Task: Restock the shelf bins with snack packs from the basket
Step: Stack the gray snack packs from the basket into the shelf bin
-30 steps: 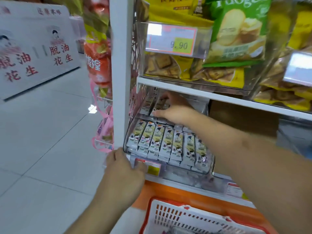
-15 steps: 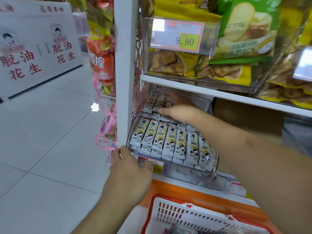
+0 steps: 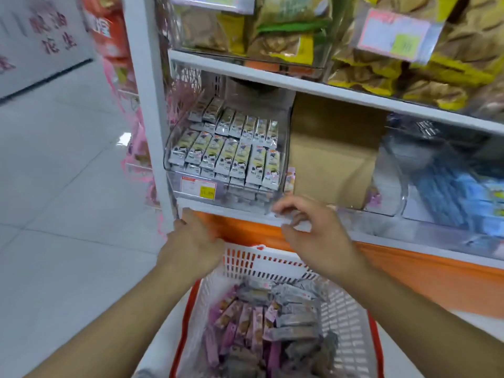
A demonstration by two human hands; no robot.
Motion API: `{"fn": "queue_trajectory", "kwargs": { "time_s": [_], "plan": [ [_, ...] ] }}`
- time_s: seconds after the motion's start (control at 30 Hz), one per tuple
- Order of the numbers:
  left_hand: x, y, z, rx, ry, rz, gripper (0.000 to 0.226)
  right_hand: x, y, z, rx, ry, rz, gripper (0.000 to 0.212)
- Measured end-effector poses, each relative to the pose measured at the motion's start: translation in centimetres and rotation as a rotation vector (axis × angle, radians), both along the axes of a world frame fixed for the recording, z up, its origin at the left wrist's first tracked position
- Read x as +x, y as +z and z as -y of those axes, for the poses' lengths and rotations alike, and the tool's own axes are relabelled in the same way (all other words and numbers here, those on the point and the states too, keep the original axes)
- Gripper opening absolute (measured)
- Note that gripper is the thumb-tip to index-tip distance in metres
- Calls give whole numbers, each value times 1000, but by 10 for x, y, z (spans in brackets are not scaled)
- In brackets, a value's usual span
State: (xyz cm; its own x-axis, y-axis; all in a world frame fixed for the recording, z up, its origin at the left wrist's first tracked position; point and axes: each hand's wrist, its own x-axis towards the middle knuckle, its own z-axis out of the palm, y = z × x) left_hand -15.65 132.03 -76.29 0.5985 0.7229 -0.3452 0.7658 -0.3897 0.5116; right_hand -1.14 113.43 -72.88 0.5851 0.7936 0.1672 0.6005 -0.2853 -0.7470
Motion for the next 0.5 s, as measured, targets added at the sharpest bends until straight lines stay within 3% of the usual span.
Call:
{"fn": "queue_trajectory", "kwargs": {
  "time_s": [0.13,0.3,0.43,0.5],
  "plan": [
    [-2,-46,25,-5,-237,-91,59,0,-78,57,-206,-162,-181,34],
    [-12,-106,41,-5,-276,-86,86,21,-176,86,-494,-209,-321,24],
    [-19,-153,51,23,-238,-129,110,35,-225,84,-574,-232,-293,37],
    [-19,-164,55,70,-249,-171,110,39,-245,79,-595,-242,-236,39]
  ]
}}
